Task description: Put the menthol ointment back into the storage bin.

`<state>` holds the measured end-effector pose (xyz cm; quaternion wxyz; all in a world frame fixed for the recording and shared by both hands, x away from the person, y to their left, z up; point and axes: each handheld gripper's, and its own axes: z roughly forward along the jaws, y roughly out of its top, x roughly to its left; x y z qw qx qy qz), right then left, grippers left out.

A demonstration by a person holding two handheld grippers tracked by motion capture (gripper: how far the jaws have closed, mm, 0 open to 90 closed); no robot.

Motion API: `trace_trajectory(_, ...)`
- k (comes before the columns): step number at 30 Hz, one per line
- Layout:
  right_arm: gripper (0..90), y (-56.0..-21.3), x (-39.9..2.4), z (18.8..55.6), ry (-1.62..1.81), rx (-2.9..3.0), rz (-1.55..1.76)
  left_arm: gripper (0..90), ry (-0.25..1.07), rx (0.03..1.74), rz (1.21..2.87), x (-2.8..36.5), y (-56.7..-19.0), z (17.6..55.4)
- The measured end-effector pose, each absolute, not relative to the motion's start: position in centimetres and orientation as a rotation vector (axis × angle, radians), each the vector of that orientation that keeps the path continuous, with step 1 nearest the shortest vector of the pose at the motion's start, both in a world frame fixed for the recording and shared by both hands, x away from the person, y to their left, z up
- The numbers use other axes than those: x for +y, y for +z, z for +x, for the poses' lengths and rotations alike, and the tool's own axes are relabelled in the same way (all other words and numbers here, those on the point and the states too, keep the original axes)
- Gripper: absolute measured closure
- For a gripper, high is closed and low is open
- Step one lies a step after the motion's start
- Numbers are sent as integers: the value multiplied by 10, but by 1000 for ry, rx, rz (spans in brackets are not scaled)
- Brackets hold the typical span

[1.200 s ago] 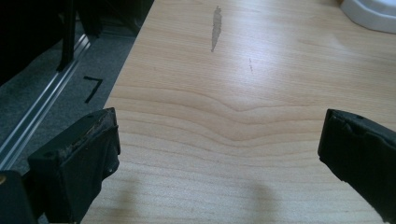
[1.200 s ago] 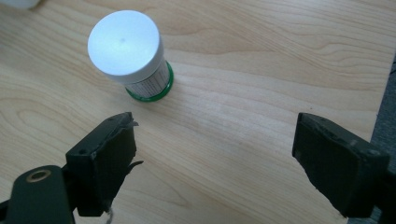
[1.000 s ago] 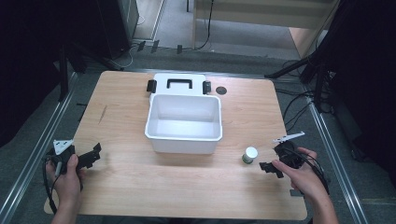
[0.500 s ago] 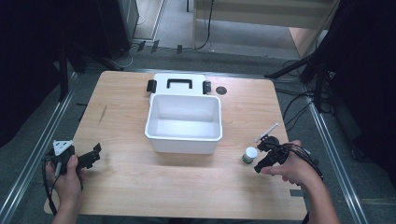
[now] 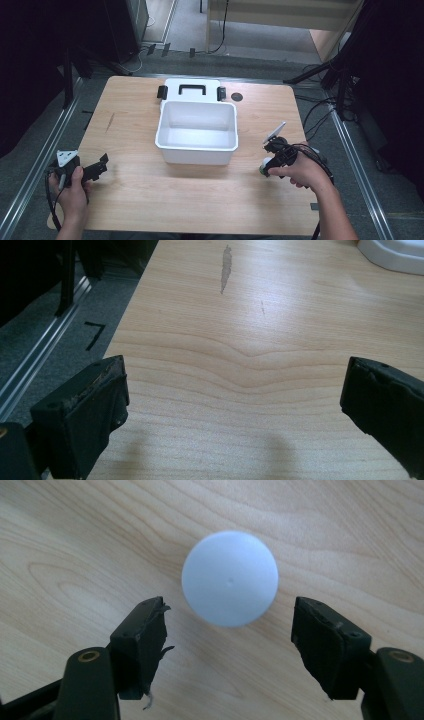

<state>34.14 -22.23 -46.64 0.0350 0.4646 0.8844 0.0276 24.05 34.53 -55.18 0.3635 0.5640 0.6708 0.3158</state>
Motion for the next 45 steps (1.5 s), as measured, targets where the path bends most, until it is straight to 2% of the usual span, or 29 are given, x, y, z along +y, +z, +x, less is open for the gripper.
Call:
trace_trajectory(12, 425, -473, -213, 356, 62, 2713, 1503, 2, 799, 1724, 1458, 346, -552, 241)
trace_trajectory(17, 507, -475, -209, 360, 41, 2706, 1496, 2, 801, 1723, 1461, 345, -552, 241)
trace_trajectory(30, 515, -461, -208, 361, 56, 2753, 1444, 2, 801, 1720, 1467, 345, -552, 242)
trace_trajectory(45, 515, -402, -184, 377, 61, 2822, 1286, 2, 787, 1721, 1463, 346, -552, 242)
